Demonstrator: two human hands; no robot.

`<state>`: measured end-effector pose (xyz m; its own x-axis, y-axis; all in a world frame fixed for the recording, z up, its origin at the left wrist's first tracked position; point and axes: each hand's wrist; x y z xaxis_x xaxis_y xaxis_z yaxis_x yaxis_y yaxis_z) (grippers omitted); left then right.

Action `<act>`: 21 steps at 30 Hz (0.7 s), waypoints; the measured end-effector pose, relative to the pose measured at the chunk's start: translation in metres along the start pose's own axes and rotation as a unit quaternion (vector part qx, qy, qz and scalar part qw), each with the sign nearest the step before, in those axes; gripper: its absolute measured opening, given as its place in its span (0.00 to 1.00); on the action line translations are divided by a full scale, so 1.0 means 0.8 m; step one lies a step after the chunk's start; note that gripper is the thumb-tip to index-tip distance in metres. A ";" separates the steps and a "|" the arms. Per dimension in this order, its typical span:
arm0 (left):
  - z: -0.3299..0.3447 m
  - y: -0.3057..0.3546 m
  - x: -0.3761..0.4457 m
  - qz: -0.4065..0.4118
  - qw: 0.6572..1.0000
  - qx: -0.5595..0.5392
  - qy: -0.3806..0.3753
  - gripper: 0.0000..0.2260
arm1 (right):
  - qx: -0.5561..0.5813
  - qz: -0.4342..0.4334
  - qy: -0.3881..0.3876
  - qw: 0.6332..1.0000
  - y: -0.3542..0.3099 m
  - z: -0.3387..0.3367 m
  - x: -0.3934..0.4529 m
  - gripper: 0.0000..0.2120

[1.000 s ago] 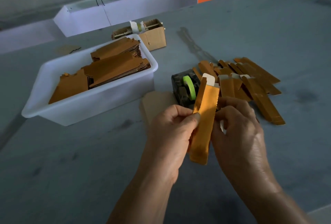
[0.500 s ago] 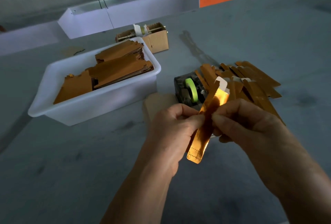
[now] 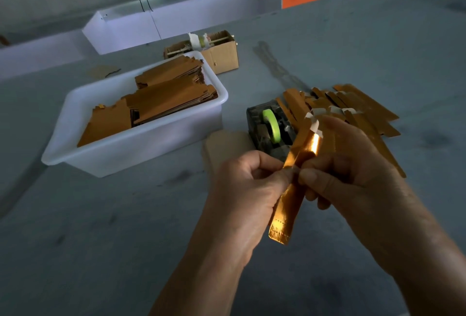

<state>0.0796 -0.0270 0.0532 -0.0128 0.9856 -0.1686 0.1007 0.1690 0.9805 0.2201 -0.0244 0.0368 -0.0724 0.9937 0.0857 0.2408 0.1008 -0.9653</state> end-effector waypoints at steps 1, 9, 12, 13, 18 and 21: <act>0.000 0.000 -0.001 0.005 1.000 0.002 -0.002 0.04 | -0.007 0.004 0.006 1.000 0.000 0.001 0.000 0.33; -0.003 -0.001 -0.002 0.001 1.000 -0.008 -0.027 0.02 | -0.082 0.019 0.035 0.996 -0.001 0.007 0.000 0.32; -0.005 0.001 -0.001 -0.018 0.999 -0.031 -0.040 0.03 | -0.103 0.021 0.051 0.993 -0.004 0.008 -0.001 0.31; -0.005 0.002 -0.001 -0.019 0.998 -0.033 -0.043 0.03 | -0.113 0.021 0.055 0.992 -0.005 0.008 -0.002 0.31; -0.006 -0.001 0.000 0.002 0.999 0.001 -0.037 0.07 | -0.132 0.026 0.061 0.989 -0.005 0.009 -0.003 0.27; -0.004 -0.004 -0.003 0.030 0.999 0.034 -0.026 0.07 | -0.129 0.034 0.058 0.989 -0.005 0.010 -0.006 0.27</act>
<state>0.0759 -0.0296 0.0504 0.0467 0.9921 -0.1162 0.1672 0.1069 0.9801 0.2116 -0.0297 0.0382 0.0602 0.9961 0.0643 0.4815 0.0274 -0.8760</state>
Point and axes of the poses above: each hand's wrist, its own x-axis towards the middle knuckle, its own z-axis out of the palm, y = z × x, and after that the axes turned 6 degrees about -x, right-handed
